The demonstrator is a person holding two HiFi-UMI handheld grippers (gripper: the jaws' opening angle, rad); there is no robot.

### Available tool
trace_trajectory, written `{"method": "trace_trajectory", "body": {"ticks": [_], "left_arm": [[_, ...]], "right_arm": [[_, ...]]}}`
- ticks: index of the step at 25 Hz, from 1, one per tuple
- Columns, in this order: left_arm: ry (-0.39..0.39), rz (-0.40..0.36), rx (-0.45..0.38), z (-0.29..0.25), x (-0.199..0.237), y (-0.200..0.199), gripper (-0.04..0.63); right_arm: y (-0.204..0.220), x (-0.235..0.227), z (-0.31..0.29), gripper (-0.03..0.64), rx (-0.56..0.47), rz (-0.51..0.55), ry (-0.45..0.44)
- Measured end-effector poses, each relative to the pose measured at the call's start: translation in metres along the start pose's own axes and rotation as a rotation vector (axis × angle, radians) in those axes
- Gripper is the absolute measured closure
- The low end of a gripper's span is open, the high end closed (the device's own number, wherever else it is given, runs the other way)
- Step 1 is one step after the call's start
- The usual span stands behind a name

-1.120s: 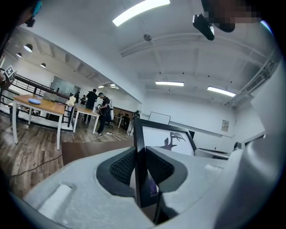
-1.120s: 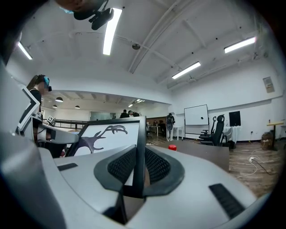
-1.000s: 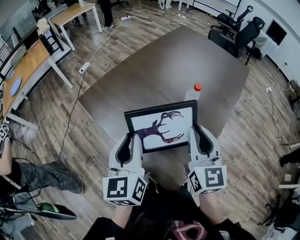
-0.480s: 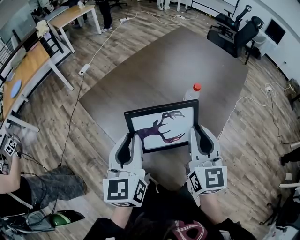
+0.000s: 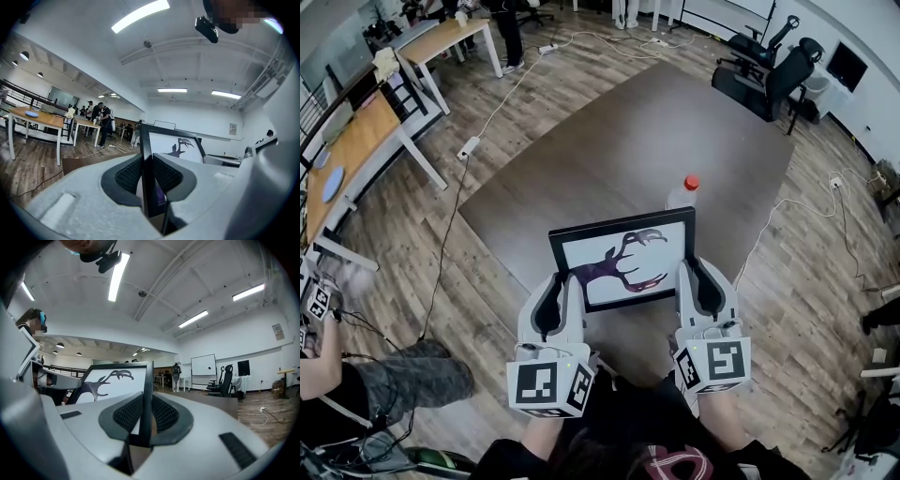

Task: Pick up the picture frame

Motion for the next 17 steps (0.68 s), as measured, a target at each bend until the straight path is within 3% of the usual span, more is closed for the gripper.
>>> {"method": "trace_trajectory", "body": {"ticks": [17], "left_arm": [[0.013, -0.023, -0.016, 0.0002, 0.0015, -0.0006, 0.52]], "right_arm": [[-0.0041, 0.0018, 0.0016, 0.548, -0.016, 0.024, 0.027]]}}
Point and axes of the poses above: the fingertips, and each gripper's own axes: z backward along the fingers, x to its left, y out of its underside, the point moved 4 cm from there along z, backward along the fingers, and after that the axes turned 6 degrees about x, right-handed, at the moved point
